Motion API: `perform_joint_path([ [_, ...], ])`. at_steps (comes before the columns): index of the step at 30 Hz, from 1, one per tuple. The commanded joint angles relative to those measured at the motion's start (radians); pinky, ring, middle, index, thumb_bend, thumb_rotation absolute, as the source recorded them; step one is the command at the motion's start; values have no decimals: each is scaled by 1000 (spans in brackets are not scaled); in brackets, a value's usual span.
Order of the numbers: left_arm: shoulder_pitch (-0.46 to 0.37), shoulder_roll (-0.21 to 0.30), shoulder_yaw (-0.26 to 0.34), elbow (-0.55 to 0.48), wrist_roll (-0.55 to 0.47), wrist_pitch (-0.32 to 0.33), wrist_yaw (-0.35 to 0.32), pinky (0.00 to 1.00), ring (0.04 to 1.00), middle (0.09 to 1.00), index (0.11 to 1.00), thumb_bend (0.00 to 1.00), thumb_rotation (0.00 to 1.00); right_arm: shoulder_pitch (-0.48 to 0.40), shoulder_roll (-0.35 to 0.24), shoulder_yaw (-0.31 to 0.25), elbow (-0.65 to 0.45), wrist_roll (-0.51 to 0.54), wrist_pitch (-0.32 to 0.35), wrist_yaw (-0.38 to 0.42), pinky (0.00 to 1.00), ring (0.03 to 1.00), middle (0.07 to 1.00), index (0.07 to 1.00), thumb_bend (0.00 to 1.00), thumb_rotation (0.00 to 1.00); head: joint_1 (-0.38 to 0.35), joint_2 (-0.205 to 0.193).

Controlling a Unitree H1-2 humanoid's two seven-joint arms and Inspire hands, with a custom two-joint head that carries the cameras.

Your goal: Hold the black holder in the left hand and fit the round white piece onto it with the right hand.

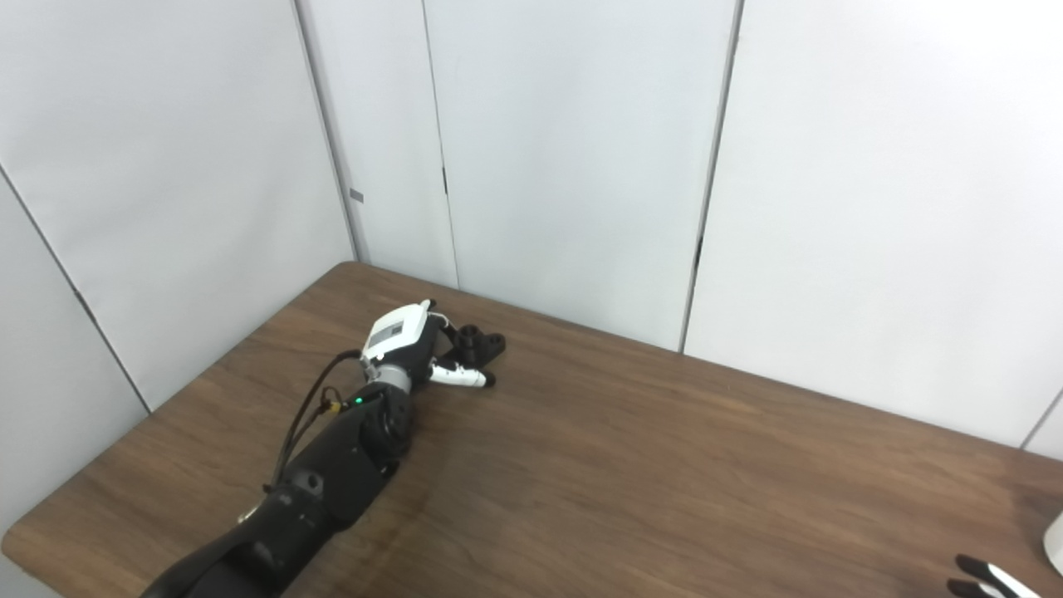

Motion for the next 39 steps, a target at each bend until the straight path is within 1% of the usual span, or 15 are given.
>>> perform_joint_path([
  [1, -45, 22, -1, -1, -1, -6, 19, 1000, 1000, 996, 664, 960, 354, -12, -4, -10, -37, 7, -8, -7, 536, 597, 705, 770, 649, 0, 0, 2],
  [6, -36, 21, 2, 5, -25, -27, 24, 1000, 1000, 966, 646, 946, 323, -13, -7, -13, -38, 13, -15, -6, 524, 592, 700, 766, 651, 0, 3, 7],
  [9, -34, 24, -8, 11, -25, -29, 27, 1000, 1000, 927, 565, 926, 314, -13, -6, -15, -40, 15, -11, -5, 521, 592, 701, 767, 655, 0, 3, 7],
  [14, -30, 27, -20, 20, -27, -44, 36, 1000, 982, 858, 443, 930, 299, -12, -7, -15, -43, 14, -12, -4, 523, 589, 697, 764, 656, 0, 4, 14],
  [19, -20, 32, -19, -6, -35, -41, 24, 1000, 966, 837, 396, 956, 238, -14, -4, -14, -52, 15, 3, 1, 526, 591, 699, 763, 661, 0, 8, 17],
  [21, -7, 42, -26, -25, -34, -56, 12, 1000, 963, 840, 387, 957, 221, -15, -3, -11, -56, 15, 10, 4, 535, 593, 700, 762, 659, 0, 5, 20],
  [22, 0, 49, -33, -37, -31, -61, 0, 1000, 967, 845, 440, 701, 135, -17, -3, -11, -55, 16, 11, 5, 534, 595, 700, 762, 656, 0, 4, 20],
  [23, 8, 58, -42, -53, -26, -62, -16, 1000, 974, 853, 458, 615, 105, -18, -3, -10, -55, 18, 10, 6, 535, 596, 699, 762, 655, 0, 4, 20],
  [25, 31, 71, -58, -97, -22, -63, -45, 1000, 989, 877, 474, 543, 81, -21, -3, -9, -51, 18, 2, 3, 532, 595, 698, 760, 655, 0, 2, 22],
  [27, 60, 75, -57, -137, -36, -85, -55, 965, 989, 882, 478, 529, 72, -24, -1, -7, -52, 15, 3, 3, 534, 592, 697, 757, 659, 0, -8, 24],
  [29, 93, 70, -44, -176, -65, -113, -65, 990, 998, 895, 480, 525, 62, -27, 3, -4, -57, 14, 12, 6, 538, 592, 698, 758, 657, 0, -17, 26],
  [32, 139, 59, -42, -228, -86, -159, -71, 999, 1000, 896, 481, 524, 58, -34, 10, -1, -62, 4, 22, 5, 540, 587, 695, 753, 663, 0, -39, 30],
  [34, 175, 51, -59, -288, -83, -177, -92, 1000, 1000, 909, 481, 524, 59, -40, 13, 1, -59, -3, 23, 3, 530, 583, 691, 749, 671, 0, -58, 33],
  [36, 211, 46, -79, -355, -94, -204, -128, 1000, 1000, 924, 482, 525, 61, -47, 19, 4, -57, -6, 26, 2, 522, 580, 687, 746, 676, 0, -75, 36],
  [39, 237, 43, -98, -407, -101, -234, -159, 1000, 1000, 934, 483, 525, 62, -53, 26, 7, -54, -6, 30, 3, 509, 577, 684, 743, 684, 0, -93, 40],
])
